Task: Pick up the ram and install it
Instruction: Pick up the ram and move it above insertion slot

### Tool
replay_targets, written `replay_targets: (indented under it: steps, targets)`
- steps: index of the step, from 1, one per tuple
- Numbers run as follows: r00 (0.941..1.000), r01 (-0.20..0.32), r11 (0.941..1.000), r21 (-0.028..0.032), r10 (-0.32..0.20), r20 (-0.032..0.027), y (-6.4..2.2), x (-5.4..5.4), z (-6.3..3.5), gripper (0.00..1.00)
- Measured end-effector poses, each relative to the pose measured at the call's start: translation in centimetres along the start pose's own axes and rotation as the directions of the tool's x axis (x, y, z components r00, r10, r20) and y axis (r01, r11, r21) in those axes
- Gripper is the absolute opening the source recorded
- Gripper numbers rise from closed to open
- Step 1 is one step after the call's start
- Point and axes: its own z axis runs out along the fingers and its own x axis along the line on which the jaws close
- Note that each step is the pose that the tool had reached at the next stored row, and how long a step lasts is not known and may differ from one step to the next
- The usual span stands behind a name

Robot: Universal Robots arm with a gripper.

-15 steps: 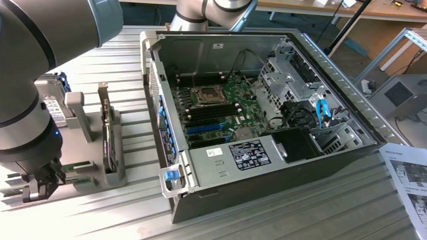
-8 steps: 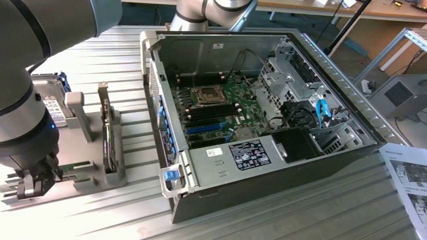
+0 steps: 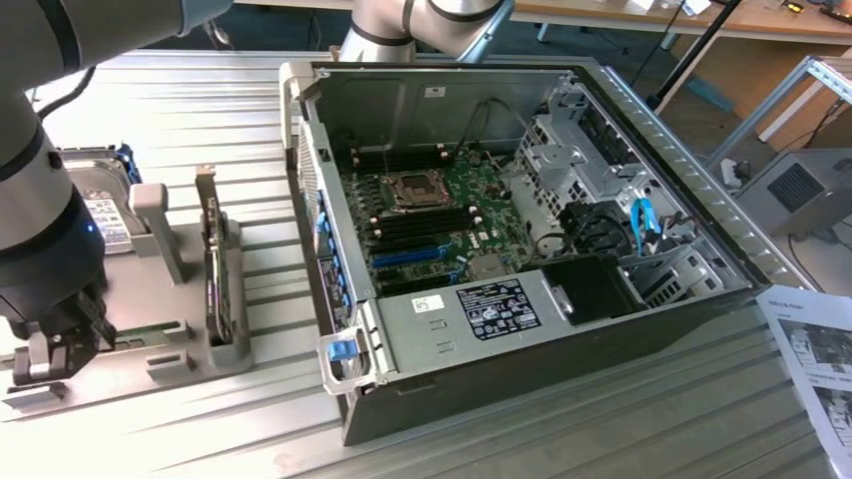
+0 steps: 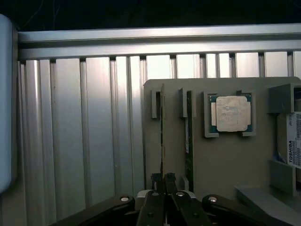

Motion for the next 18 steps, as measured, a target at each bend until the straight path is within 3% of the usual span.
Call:
replay_targets:
  steps: [18]
  targets:
    - [1.0, 0.0, 1.0, 0.0, 0.0, 0.0, 0.16, 0.0, -4.25, 0.12]
